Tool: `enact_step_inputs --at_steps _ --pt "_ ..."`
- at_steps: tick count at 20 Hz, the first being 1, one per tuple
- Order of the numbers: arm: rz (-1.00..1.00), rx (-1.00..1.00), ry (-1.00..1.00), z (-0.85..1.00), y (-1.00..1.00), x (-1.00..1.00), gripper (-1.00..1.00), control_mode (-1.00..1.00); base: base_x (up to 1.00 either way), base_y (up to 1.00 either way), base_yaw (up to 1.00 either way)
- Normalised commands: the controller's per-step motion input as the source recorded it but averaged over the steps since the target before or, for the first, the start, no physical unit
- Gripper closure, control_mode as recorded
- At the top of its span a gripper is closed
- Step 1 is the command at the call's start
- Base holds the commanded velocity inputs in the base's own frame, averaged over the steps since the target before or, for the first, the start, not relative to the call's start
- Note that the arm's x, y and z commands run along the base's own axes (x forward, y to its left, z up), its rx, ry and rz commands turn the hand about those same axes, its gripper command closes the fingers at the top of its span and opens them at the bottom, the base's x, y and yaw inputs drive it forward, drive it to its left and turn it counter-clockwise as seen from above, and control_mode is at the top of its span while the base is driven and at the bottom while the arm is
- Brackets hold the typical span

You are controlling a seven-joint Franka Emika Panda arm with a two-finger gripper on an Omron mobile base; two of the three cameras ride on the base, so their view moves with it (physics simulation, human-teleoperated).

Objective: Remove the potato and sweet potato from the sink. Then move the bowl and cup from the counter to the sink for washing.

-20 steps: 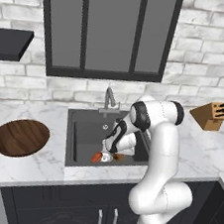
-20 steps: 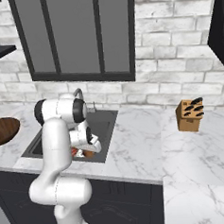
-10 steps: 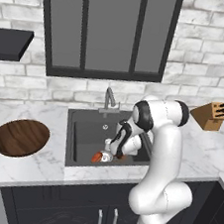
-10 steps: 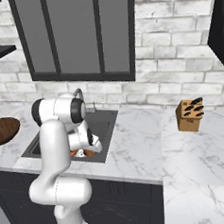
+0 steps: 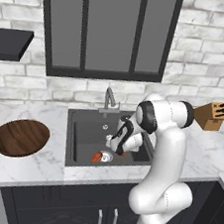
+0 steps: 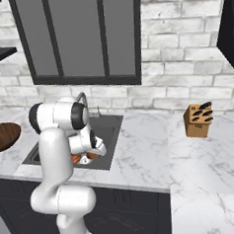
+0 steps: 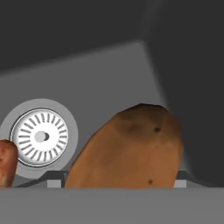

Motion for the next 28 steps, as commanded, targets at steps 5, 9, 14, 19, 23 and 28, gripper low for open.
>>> enact_step_inputs --at_steps 5,9,14,19,23,28 --pt "0.0 0.0 0.0 0.32 -0.03 -0.02 1.0 -1.0 0.0 0.0 0.0" --pt "0.0 0.0 0.0 0.32 -0.05 -0.05 1.0 -1.0 0.0 0.0 0.0" --pt "0.0 0.0 0.0 0.31 -0.08 -0.11 1.0 -1.0 0.0 0.0 0.0" --pt "0.0 0.02 0.0 0.3 -0.02 -0.18 1.0 -1.0 0.0 0.0 0.0" --pt "0.01 0.01 0.0 0.31 -0.02 -0.24 1.0 -1.0 0.0 0.0 0.0" --pt "0.0 0.0 -0.01 0.34 -0.09 -0.19 1.0 -1.0 0.0 0.0 0.0"
